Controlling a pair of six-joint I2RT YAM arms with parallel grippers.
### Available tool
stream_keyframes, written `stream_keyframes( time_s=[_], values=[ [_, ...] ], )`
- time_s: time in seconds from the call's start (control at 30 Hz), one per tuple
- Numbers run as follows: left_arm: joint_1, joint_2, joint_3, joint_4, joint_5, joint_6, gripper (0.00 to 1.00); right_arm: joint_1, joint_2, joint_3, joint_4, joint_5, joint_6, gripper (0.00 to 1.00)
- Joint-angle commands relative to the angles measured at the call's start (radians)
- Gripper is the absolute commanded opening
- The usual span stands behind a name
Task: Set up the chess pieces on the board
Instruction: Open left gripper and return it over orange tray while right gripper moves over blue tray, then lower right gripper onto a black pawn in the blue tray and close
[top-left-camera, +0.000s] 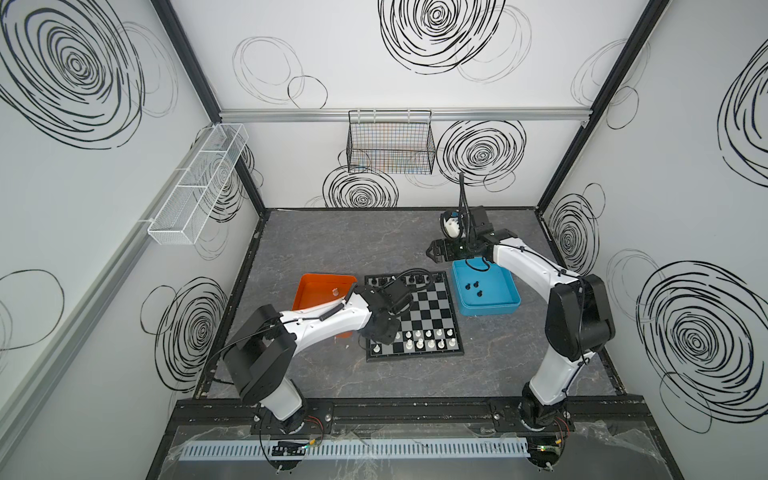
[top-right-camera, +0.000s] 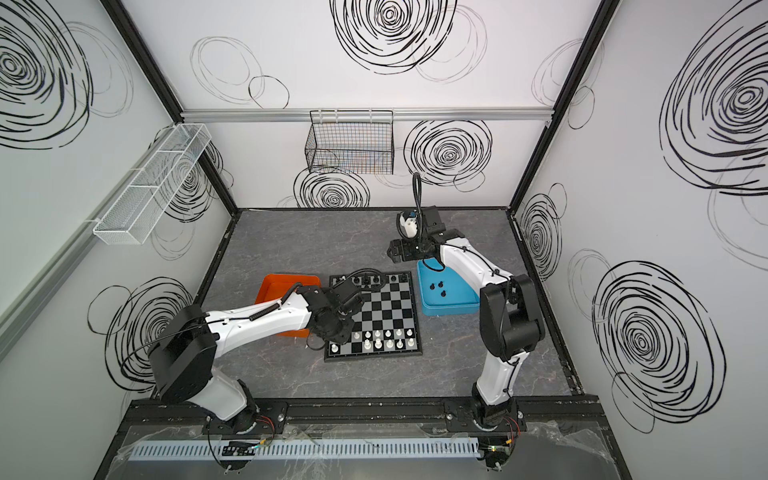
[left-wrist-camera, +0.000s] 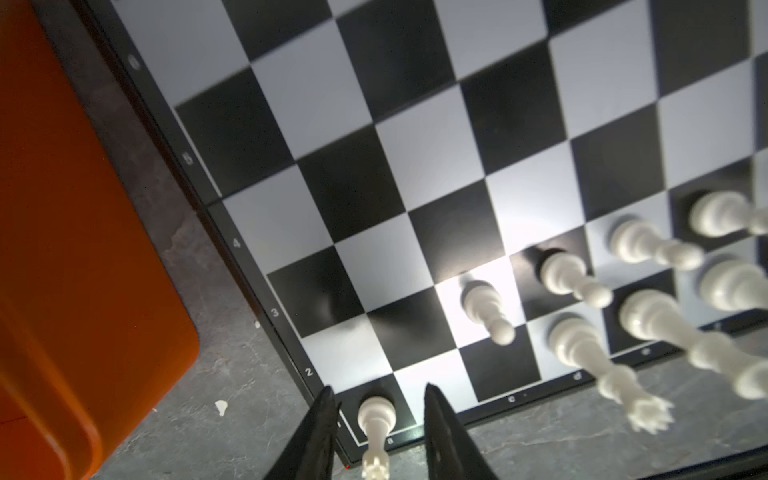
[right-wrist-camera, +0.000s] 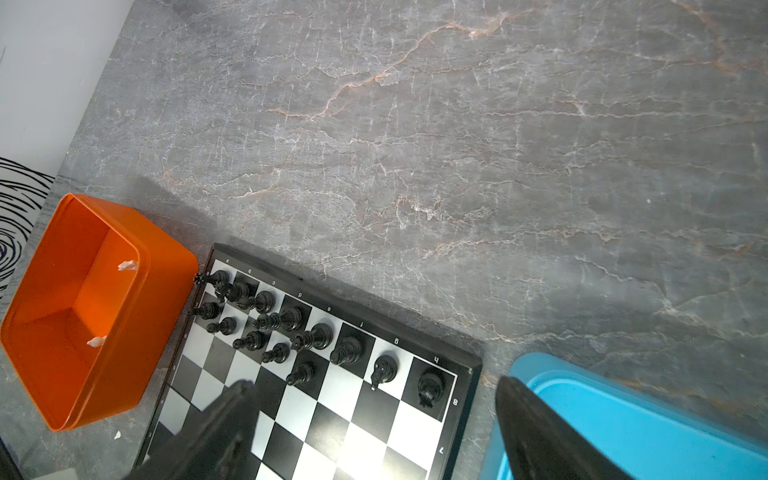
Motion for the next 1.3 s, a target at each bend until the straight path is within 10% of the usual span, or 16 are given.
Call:
stream_keyframes(
  time_s=[0.0, 0.5, 1.03, 1.27],
  values=[
    [0.026, -0.037, 0.049, -0.054, -0.021, 0.014, 0.44, -0.008, -0.033, 0.029, -0.029, 0.038, 0.006, 0.93],
    [0.281, -0.116, 0.092, -0.033, 0.052, 0.140, 0.99, -0.163, -0.053, -0.007, -0.219, 0.202, 0.117, 0.86],
    [0.442, -0.087, 0.144, 0.015, 0.102, 0.187, 0.96, -0.169, -0.110, -0.233, -0.240, 0.224, 0.118, 0.81],
    [0.444, -0.092, 0.125, 0.024, 0.109, 0.187, 0.96, -0.169, -0.098, -0.276, -0.221, 0.217, 0.123, 0.64]
  ],
)
